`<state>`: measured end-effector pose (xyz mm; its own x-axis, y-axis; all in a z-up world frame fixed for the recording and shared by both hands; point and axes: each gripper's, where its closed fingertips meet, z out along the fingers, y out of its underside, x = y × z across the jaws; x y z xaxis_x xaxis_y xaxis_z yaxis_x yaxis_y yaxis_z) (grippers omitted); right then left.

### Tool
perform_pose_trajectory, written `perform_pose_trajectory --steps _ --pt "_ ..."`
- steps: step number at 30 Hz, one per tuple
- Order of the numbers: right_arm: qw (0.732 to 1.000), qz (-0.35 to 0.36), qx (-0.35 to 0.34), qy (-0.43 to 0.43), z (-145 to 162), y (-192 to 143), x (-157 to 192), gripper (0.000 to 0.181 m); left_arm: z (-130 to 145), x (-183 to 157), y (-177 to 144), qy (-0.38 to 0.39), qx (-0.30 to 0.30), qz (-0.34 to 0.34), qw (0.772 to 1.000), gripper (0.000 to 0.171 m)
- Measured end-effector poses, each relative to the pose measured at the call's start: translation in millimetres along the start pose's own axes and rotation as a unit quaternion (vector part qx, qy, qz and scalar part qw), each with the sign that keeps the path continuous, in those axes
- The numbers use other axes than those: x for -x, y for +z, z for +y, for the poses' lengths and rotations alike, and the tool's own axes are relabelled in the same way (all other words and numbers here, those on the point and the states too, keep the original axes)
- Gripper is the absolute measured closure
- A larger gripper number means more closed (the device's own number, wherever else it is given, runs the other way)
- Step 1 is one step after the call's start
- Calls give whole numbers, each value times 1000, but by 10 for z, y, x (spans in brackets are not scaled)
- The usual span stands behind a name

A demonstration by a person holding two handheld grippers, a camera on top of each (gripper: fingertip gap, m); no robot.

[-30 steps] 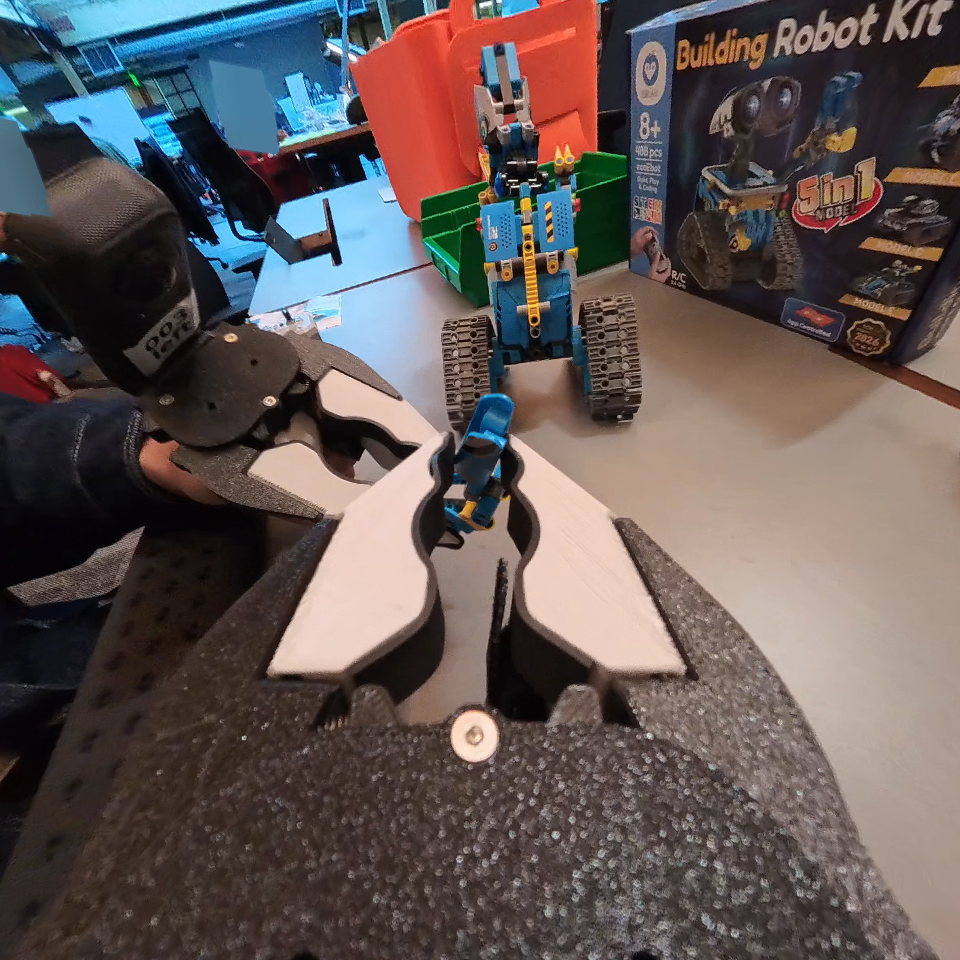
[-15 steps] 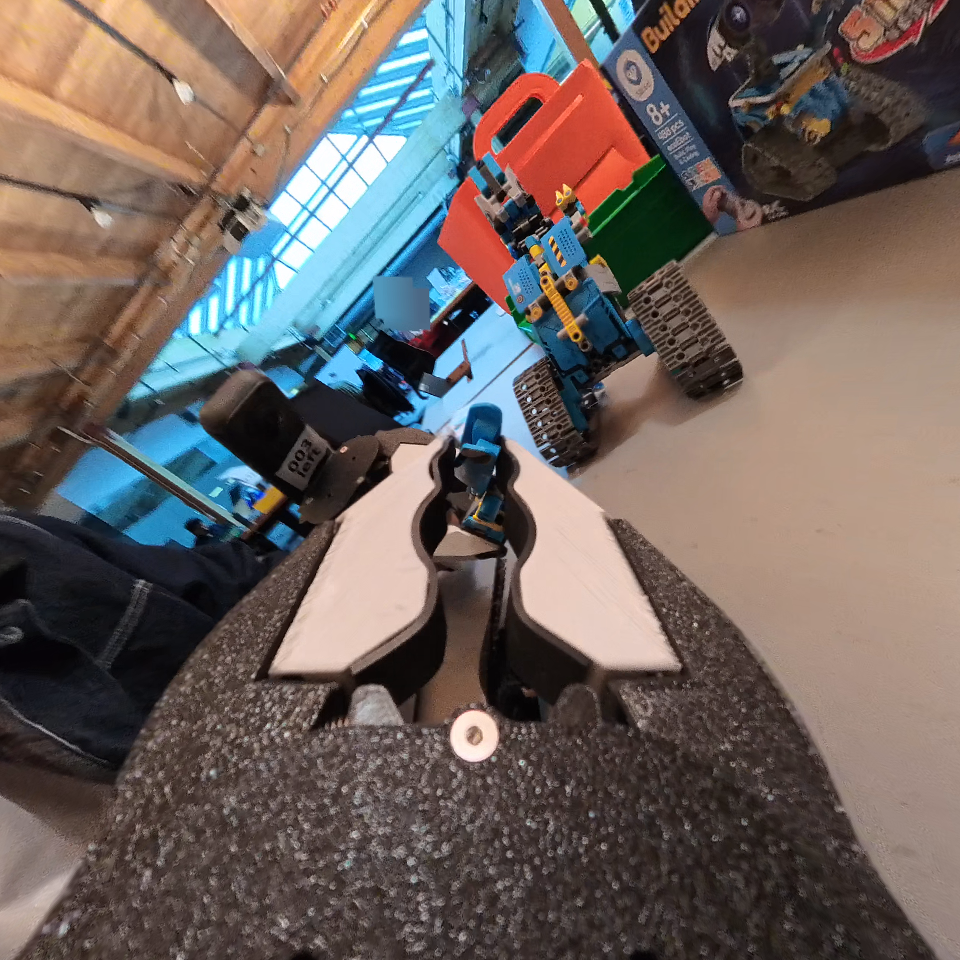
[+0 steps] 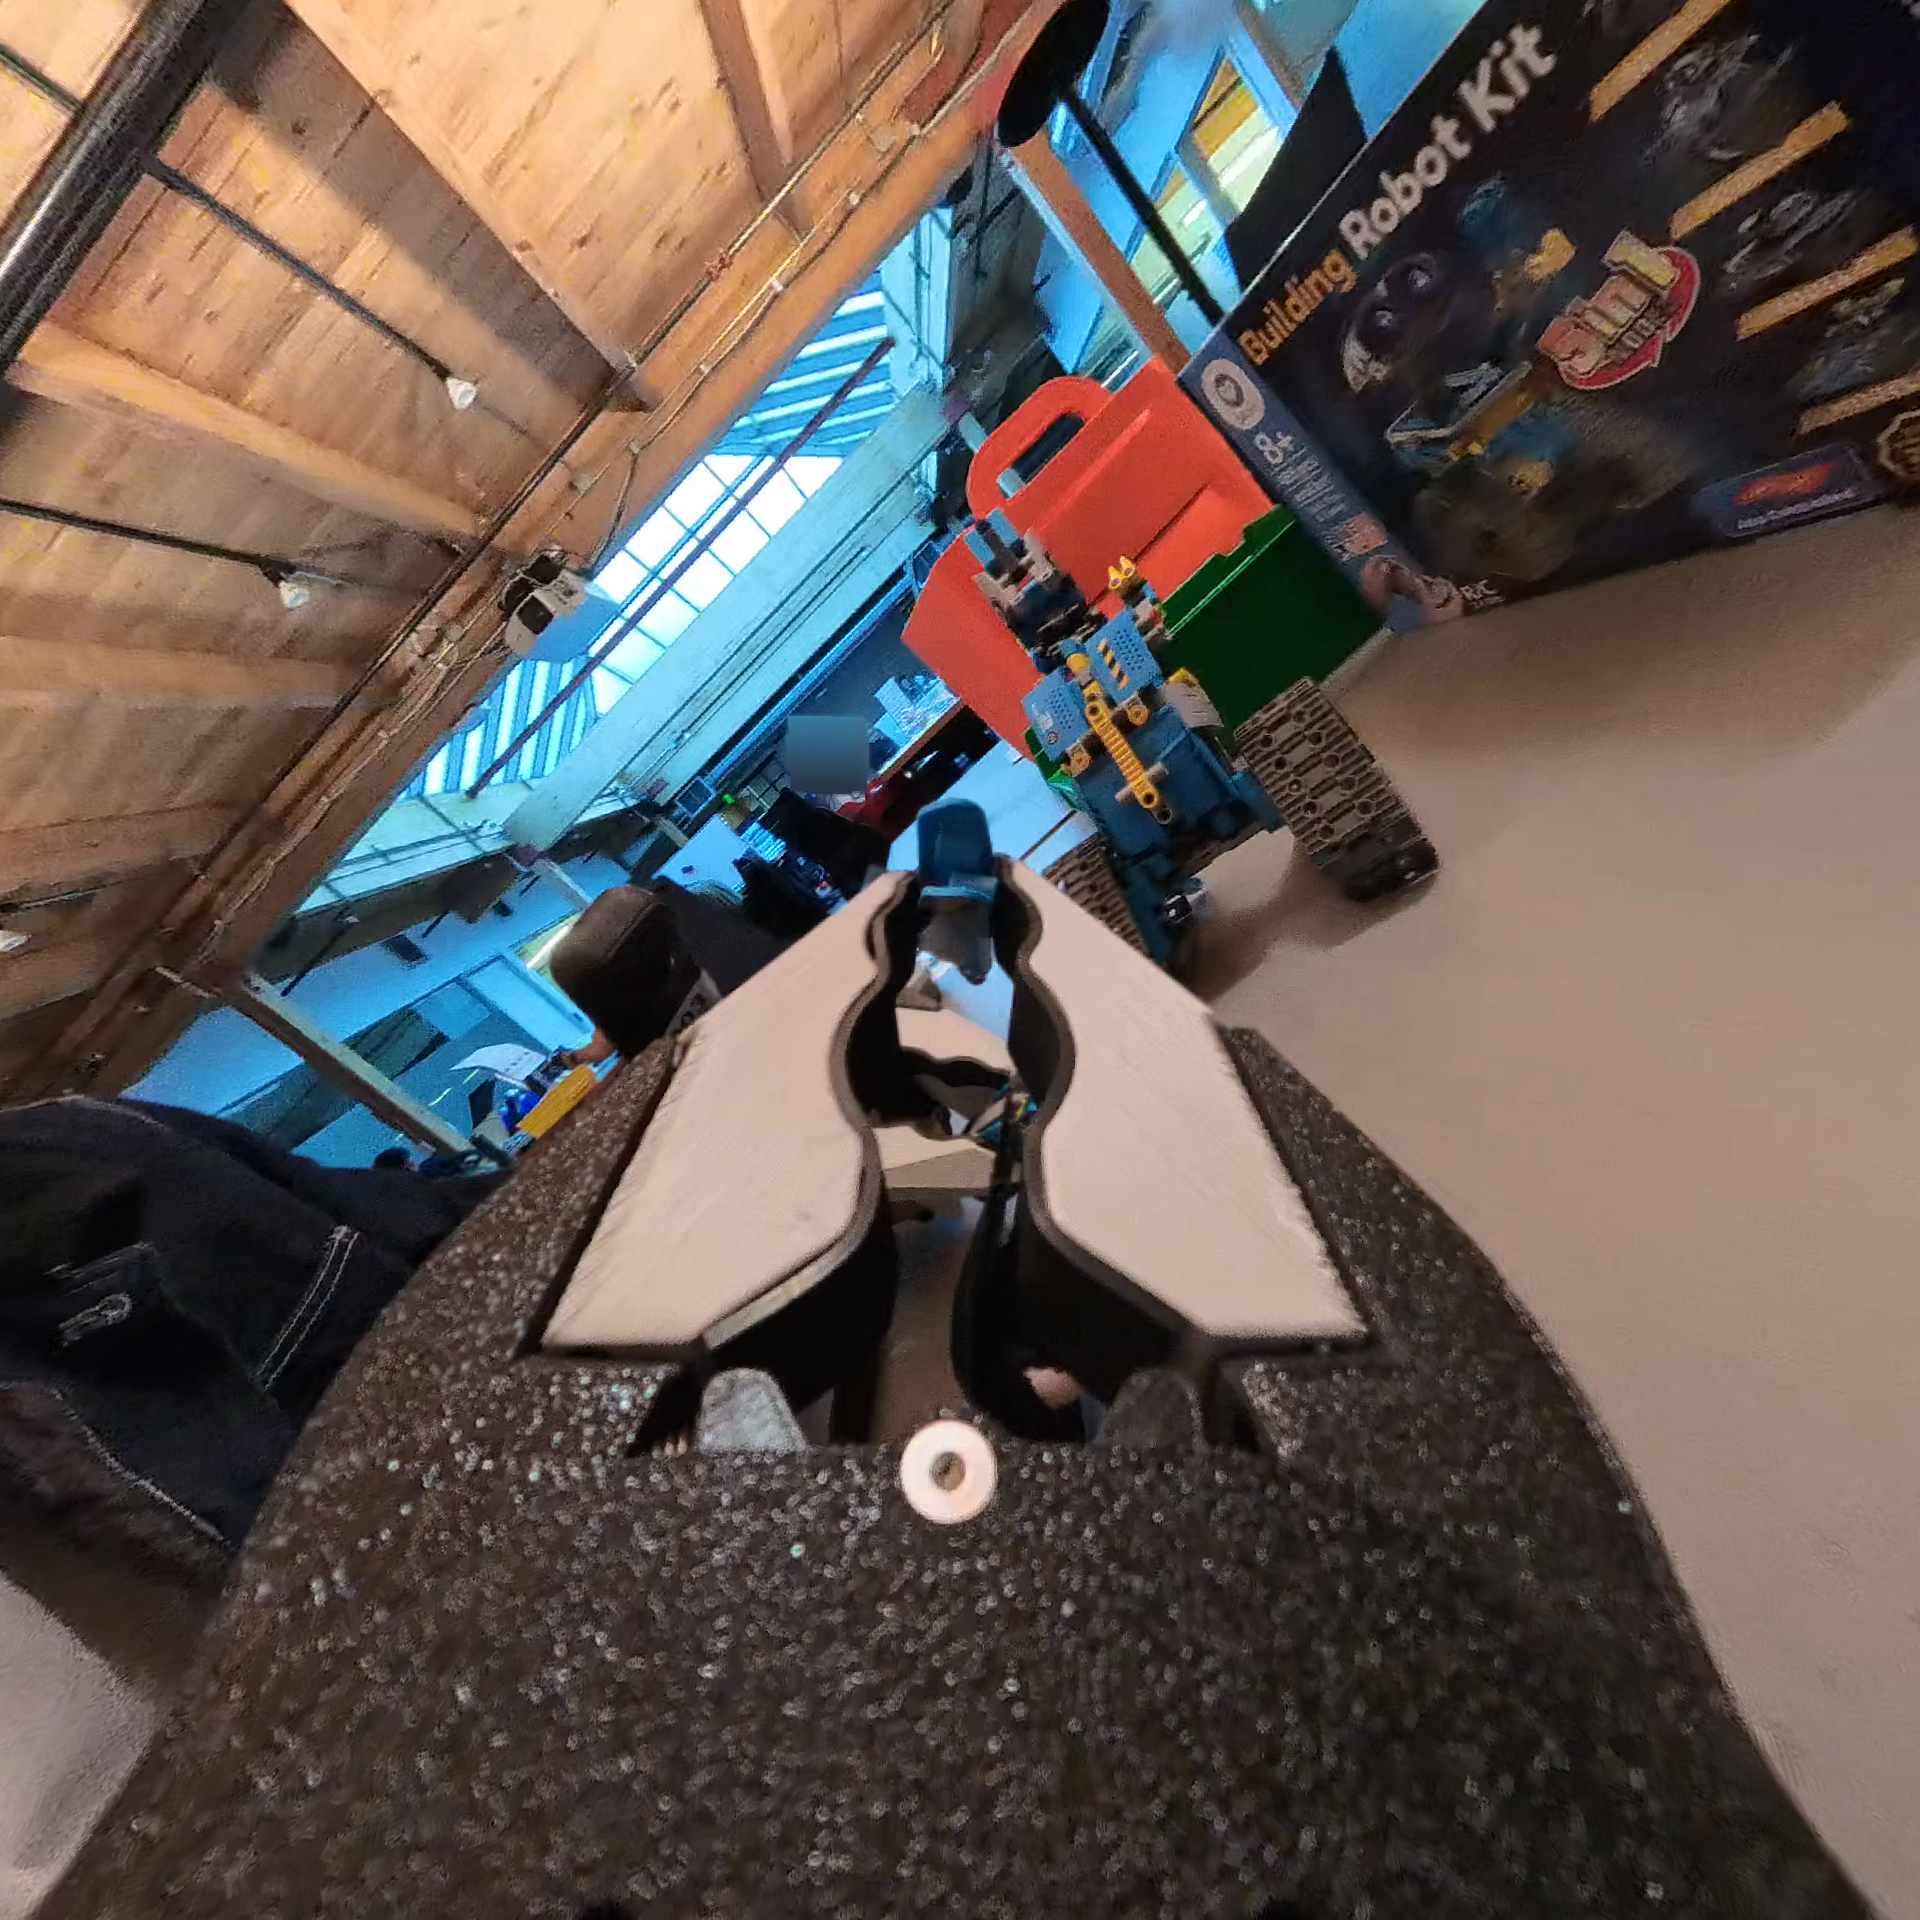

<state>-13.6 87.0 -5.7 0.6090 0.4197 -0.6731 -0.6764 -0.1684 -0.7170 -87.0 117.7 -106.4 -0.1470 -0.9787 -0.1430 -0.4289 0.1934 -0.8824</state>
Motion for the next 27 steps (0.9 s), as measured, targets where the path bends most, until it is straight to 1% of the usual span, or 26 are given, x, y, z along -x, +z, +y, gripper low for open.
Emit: perform_pose_trajectory --steps 1,3,4,8,10,11,12,13,14,15,16,18,19,20,22,27 --pt "1000 1 0 3 -9 -24 -30 169 42 11 -4 8 7 -1 1000 148" --pt "1000 8 -5 25 -15 -96 -127 169 173 -1 28 17 40 7 999 147" --pt "1000 9 -7 28 -22 -104 -135 168 215 -47 53 19 54 21 998 148" --pt "1000 2 15 -2 27 -38 -58 168 396 -280 116 29 109 80 990 148" --pt "999 -4 29 -15 84 -2 -17 168 478 -335 132 23 130 93 987 147" --pt "999 -10 31 -14 103 13 0 168 476 -339 132 20 129 94 987 147" --pt "999 -19 35 -4 128 26 17 168 444 -340 129 16 121 93 988 147" --pt "999 -23 36 11 148 39 9 168 406 -342 125 10 111 93 989 142" --pt "999 -21 37 25 171 55 -22 168 350 -320 122 5 97 85 992 133" --pt "998 -19 41 40 212 77 -51 168 269 -271 114 5 77 68 995 126" --pt "997 -18 49 53 266 108 -69 168 158 -214 93 12 50 46 998 124" --pt "996 -17 67 61 378 185 -67 168 -107 -132 3 46 -18 2 999 127" --pt "995 -19 82 59 443 226 -48 167 -213 -111 -46 62 -46 -17 997 132" --pt "994 -18 94 53 501 264 -33 168 -279 -112 -80 74 -64 -26 995 134" --pt "992 -18 118 44 613 327 2 167 -348 -110 -122 80 -83 -36 993 136" --pt "987 -39 142 57 781 440 104 167 -457 -162 -187 38 -115 2 993 139"
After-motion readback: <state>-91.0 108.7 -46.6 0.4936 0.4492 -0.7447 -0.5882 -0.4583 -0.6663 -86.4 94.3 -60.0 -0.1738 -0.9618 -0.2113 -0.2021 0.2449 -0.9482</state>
